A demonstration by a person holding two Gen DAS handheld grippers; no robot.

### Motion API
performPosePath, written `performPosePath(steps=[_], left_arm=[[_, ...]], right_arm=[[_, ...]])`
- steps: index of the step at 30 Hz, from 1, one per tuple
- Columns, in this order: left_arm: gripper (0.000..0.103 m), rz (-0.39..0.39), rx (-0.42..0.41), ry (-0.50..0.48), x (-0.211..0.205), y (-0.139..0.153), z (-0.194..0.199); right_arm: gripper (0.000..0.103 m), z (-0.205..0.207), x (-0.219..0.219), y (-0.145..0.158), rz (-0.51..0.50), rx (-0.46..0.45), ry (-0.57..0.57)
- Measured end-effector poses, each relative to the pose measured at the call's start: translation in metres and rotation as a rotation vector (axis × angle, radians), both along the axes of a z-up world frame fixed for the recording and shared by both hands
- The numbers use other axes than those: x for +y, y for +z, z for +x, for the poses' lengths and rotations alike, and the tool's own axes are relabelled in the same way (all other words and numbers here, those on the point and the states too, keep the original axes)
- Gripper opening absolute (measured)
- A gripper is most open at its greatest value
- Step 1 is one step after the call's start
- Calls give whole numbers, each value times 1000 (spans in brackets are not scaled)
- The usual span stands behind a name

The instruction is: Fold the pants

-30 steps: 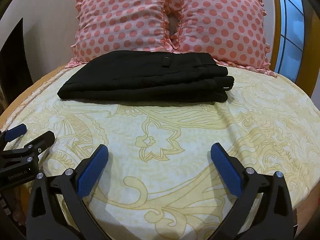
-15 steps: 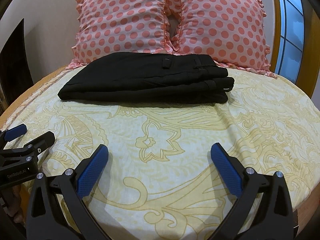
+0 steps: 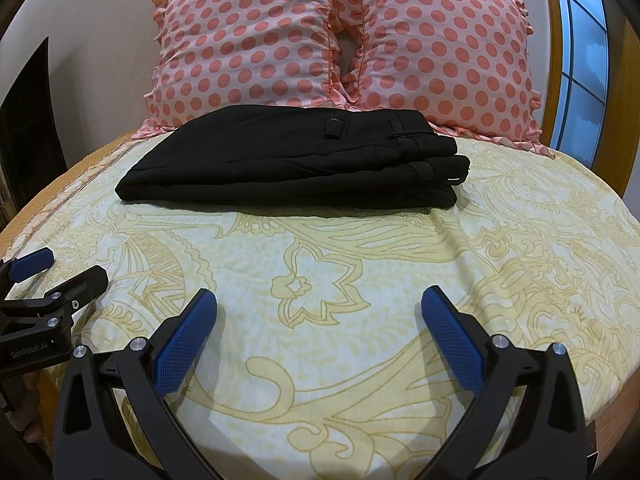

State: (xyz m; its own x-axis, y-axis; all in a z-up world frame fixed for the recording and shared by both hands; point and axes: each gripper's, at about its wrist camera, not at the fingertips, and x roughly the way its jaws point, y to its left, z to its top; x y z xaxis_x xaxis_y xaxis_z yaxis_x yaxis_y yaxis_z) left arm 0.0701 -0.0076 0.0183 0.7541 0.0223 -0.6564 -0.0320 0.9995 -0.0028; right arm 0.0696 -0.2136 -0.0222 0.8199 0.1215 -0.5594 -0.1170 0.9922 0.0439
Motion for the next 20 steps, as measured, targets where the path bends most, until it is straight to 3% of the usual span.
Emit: performPosePath(steps=[20], left_arm=[[101,3,-6,-25,0,-1,-3]], right_arm=[[102,1,-1,0,0,-2,0]])
